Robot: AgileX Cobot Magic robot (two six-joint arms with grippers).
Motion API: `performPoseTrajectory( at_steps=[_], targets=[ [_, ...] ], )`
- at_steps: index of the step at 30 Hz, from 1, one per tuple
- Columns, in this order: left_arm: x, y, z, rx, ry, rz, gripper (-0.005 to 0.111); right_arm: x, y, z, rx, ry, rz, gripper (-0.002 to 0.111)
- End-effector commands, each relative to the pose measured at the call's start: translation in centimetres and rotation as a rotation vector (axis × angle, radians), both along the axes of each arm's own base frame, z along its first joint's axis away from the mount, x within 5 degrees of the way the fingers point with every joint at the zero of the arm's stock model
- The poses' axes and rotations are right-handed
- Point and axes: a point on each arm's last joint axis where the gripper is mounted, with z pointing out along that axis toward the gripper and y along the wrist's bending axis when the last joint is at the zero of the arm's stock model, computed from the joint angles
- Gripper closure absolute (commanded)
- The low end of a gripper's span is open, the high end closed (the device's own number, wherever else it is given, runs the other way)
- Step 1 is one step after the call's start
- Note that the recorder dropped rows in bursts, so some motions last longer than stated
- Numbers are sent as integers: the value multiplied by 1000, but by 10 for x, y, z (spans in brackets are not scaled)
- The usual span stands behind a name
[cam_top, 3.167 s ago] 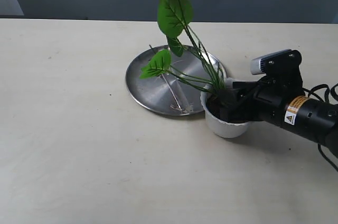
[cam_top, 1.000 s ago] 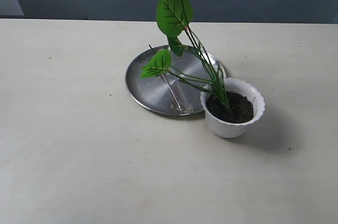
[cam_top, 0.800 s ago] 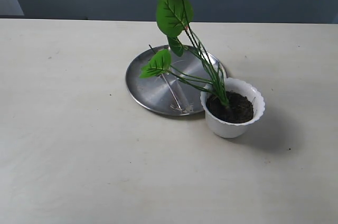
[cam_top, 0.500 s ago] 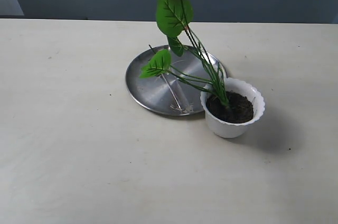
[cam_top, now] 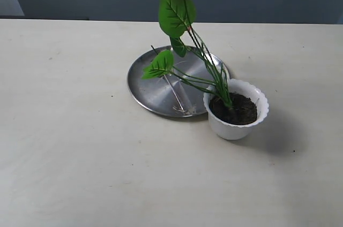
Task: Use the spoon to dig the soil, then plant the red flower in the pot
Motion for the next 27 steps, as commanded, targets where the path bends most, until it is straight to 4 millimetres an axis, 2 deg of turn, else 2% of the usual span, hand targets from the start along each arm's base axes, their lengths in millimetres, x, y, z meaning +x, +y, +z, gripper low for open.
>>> performPoseTrajectory(
  at_steps=[1, 6, 27],
  targets=[
    [-1, 0, 1, -5, -7, -8, 106, 1, -4, -2, -14, -5, -65, 109],
    [-1, 0, 1, -5, -7, -8, 106, 2, -7, -2, -14, -7, -128, 109],
    [-1, 0, 1, -5, -7, -8, 106, 2, -7, -2, -15, -3, -128, 109]
  ],
)
